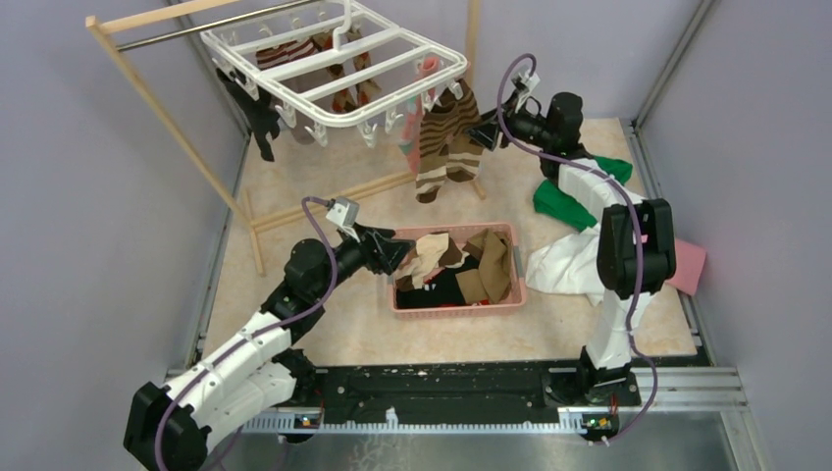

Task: Clip the socks to the hanger
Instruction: Pick up the sock from the bin.

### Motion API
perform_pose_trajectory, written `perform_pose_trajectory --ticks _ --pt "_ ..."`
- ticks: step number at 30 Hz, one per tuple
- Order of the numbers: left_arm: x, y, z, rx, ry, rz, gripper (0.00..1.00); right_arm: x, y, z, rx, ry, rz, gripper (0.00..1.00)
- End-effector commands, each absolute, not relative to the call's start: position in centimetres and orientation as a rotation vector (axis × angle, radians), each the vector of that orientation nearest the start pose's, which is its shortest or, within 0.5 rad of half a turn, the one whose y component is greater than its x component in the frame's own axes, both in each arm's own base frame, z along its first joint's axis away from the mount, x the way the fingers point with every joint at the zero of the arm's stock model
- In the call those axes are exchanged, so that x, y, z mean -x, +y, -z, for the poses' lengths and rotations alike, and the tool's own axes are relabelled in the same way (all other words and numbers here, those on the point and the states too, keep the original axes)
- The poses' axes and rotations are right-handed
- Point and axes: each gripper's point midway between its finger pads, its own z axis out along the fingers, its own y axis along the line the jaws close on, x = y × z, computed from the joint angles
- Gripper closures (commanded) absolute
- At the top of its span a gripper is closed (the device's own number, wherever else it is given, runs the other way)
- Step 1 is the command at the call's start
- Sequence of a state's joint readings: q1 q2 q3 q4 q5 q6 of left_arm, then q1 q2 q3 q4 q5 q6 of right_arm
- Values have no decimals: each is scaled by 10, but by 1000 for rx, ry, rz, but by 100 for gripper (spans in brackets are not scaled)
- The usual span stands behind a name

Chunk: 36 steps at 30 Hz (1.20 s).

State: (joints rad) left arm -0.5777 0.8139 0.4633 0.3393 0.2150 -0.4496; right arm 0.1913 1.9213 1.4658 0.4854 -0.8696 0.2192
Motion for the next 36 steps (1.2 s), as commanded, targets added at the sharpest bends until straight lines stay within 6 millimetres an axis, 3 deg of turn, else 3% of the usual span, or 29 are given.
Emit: perform_pose_trajectory --ticks 1,18,36 --pt "-246 -223 -244 -287 1610 941 29 -481 236 -334 737 1350 -959 45" --pt "-245 -217 -243 -275 1610 922 29 -452 236 -338 756 1360 -1019 41" --pt "-248 -212 -244 -328 1627 846 27 -399 216 -344 871 1353 -1033 37"
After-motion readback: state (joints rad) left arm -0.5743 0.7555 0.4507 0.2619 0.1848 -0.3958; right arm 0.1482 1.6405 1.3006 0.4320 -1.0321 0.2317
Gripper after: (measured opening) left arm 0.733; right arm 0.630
